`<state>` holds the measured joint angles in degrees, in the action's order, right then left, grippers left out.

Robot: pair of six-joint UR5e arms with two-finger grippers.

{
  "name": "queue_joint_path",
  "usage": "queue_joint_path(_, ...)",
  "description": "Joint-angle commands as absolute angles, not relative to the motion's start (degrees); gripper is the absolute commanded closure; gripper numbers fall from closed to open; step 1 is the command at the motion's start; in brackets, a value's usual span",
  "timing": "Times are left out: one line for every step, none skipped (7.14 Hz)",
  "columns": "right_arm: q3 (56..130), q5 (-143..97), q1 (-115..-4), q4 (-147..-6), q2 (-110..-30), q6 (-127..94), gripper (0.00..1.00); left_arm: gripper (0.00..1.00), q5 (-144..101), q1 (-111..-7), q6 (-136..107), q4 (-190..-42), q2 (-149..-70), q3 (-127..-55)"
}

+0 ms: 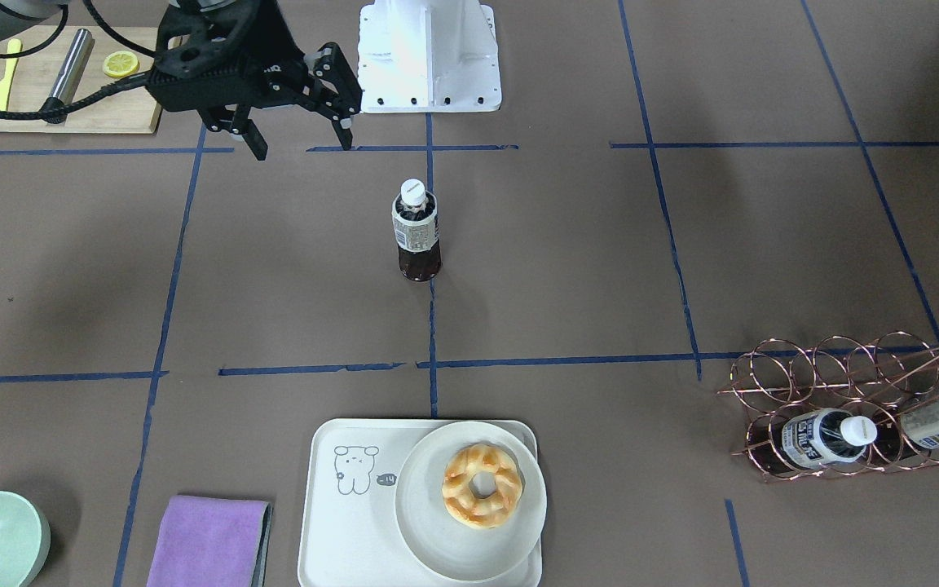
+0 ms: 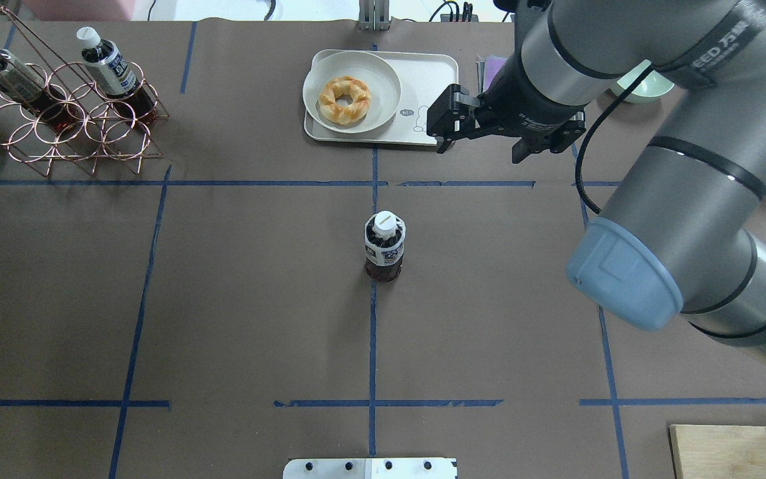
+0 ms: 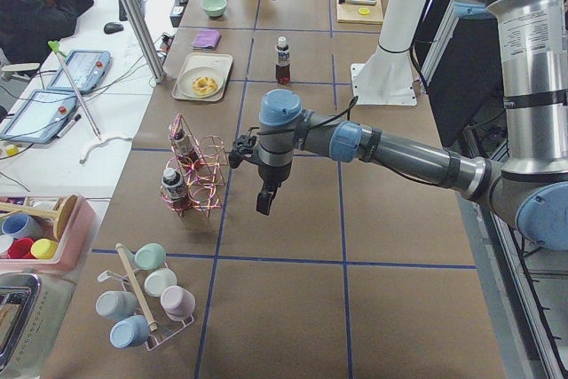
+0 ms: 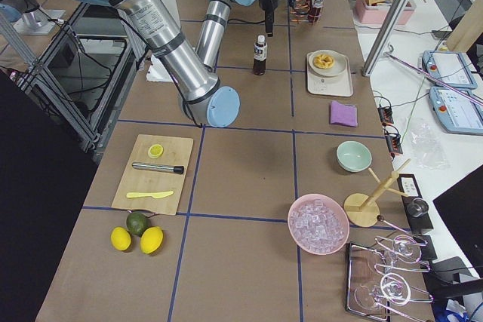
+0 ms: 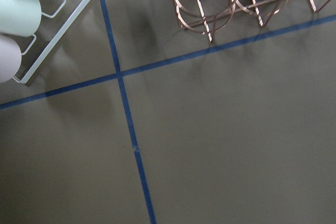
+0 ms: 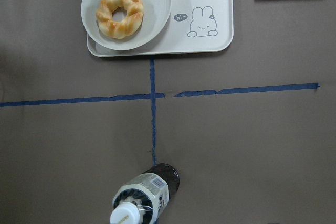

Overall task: Place tea on tray
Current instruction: 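Move the right gripper over the standing tea bottle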

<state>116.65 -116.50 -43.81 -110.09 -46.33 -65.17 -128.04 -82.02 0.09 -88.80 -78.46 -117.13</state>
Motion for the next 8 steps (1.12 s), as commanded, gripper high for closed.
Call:
queue_joint_path(112.4,-112.4,-39.5,-110.0,-41.9,-67.6,0.0,0.0,-128.1,-82.5,0.4,-88.8,-78.5,-117.0)
queue_joint_path(111.2,-110.3,-37.2,-110.0,-41.4,-68.3,0.0,0.0,-128.2,-82.6,0.4,-88.8,-78.4,-117.0)
queue_joint_path(110.5,-108.8,-34.8,-110.1,-41.3,-68.3,0.0,0.0,-128.2,-82.6,0.4,-88.8,-78.5,-117.0)
queue_joint_path(107.0,-107.8,-33.4,-110.0,-39.7,-68.3,0.0,0.0,-128.2,-82.6,0.5,-88.8,-78.5,-116.7)
queue_joint_path(102.2,-107.3,-32.9,-110.1,-36.0,-68.3,0.0,0.0,-128.2,-82.6,0.6,-88.8,-78.5,-116.6)
queue_joint_path(100.2,-107.3,-32.9,-110.1,-35.1,-68.2,0.01,0.0,-128.2,-82.6,0.7,-88.8,-78.5,-116.5)
queue_joint_path(99.8,-107.4,-32.8,-110.3,-35.4,-68.2,0.01,0.0,-128.2,-82.6,0.8,-88.8,-78.4,-116.5)
queue_joint_path(99.8,-107.5,-32.8,-112.5,-35.3,-68.0,0.01,0.0,-128.2,-82.5,0.8,-88.8,-78.5,-116.5)
